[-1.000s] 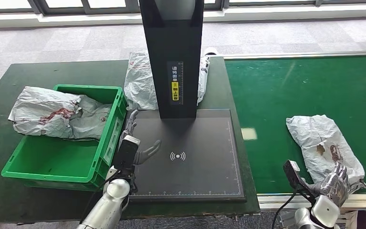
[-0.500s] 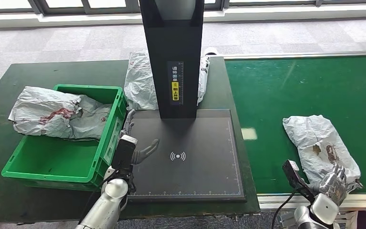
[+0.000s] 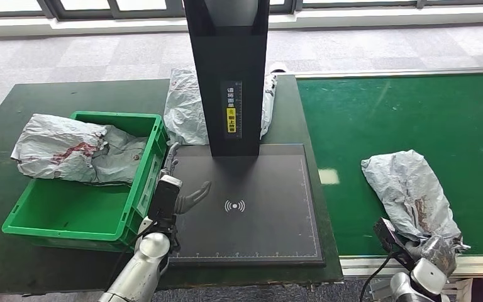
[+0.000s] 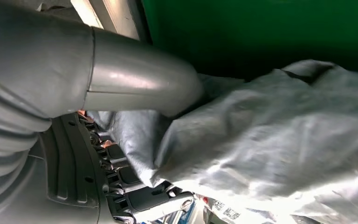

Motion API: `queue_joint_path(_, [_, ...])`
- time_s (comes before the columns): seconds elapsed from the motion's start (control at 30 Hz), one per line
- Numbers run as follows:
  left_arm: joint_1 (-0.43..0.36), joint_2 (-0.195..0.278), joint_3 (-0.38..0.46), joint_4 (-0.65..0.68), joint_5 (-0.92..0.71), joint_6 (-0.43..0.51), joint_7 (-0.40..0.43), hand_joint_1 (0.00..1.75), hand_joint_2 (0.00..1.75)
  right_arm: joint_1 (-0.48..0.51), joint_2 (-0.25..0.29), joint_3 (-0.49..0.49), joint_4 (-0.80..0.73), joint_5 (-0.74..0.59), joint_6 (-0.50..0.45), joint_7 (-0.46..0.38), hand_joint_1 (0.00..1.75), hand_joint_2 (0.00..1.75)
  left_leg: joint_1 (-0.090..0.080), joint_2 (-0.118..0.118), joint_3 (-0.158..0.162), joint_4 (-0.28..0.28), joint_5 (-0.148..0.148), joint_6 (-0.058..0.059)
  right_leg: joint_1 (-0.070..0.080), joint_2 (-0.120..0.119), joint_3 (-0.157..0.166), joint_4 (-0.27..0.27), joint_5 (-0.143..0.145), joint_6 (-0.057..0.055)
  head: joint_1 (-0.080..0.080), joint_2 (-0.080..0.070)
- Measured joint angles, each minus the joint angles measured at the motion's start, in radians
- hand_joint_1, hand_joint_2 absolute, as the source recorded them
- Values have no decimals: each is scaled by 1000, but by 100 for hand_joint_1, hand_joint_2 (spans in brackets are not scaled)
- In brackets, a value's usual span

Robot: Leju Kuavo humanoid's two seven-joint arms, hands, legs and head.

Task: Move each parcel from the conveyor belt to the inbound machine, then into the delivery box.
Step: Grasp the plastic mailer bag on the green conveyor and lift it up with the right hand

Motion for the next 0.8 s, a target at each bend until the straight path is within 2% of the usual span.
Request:
queue_joint_path(0.17, [16, 0, 6, -19, 1, 5, 7, 0, 175, 17, 18, 11, -64, -11, -103, -77, 175, 175, 0, 0, -1, 0, 0, 0, 0, 0, -1, 1, 0, 0, 0, 0])
queue_joint_path(0.67, [34, 0, 10, -47, 1, 7, 9, 0, 175, 41, 52, 29, -170, -17, -111, -81, 175, 175, 0, -1, -1, 0, 0, 0, -1, -1, -1, 1, 0, 0, 0, 0])
queue_joint_path(0.73, [36, 0, 11, -49, 0, 14, 10, 0, 175, 52, 64, 39, -198, -77, -141, -154, 175, 175, 0, -1, -2, 0, 0, 0, -1, -1, -1, 1, 0, 0, 0, 0])
queue_joint_path(0.8, [41, 0, 16, -53, -6, 22, 12, 0, 175, 83, 92, 83, -284, -181, -155, -296, 175, 175, 1, 0, -5, -1, 0, 0, 0, 0, -1, 1, 0, 0, 0, 0])
